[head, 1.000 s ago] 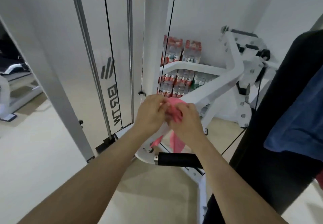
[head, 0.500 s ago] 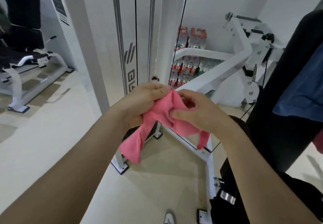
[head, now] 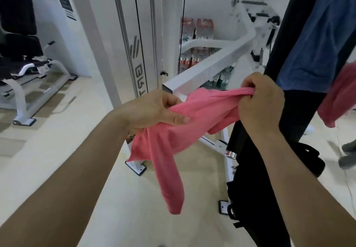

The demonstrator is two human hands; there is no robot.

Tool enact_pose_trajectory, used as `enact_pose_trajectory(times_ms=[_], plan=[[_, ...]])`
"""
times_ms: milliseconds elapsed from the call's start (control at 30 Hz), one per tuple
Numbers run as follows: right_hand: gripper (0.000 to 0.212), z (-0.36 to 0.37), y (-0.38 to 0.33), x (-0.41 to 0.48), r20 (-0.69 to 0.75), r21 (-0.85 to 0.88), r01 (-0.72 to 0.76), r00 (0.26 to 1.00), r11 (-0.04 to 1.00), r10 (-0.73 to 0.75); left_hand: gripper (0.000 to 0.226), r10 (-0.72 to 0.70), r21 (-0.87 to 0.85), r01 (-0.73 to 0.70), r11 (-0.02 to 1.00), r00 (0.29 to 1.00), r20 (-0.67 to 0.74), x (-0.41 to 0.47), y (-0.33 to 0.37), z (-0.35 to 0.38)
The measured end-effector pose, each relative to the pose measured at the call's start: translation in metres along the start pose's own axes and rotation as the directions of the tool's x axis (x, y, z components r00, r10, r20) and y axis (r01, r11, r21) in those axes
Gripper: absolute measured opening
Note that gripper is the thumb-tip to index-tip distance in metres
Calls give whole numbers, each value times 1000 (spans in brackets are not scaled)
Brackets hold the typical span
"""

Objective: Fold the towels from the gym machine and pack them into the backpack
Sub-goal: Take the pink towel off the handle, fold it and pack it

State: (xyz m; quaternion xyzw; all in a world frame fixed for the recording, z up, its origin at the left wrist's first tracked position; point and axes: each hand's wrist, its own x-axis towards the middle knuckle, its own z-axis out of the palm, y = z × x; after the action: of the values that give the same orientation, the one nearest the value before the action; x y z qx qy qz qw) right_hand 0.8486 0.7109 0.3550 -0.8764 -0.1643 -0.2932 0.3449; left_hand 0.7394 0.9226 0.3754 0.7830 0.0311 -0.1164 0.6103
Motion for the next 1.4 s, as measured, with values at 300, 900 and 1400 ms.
enact_pose_trajectory(times_ms=[300, 900, 1400], plan=[[22, -63, 110, -45, 498, 213, -577, 758, 788, 421, 52, -261, -433, 141, 890, 937, -231, -27, -36, 94], [17, -190, 97, -138, 757, 639, -755, 651, 149, 50, 61, 283, -80, -296, 952, 948, -147, -63, 25, 294], [24, -249, 119, -125, 796, 526, -585, 595, 617, -113, 14, 48, -257, -231, 938, 823, -566, -73, 55, 278]])
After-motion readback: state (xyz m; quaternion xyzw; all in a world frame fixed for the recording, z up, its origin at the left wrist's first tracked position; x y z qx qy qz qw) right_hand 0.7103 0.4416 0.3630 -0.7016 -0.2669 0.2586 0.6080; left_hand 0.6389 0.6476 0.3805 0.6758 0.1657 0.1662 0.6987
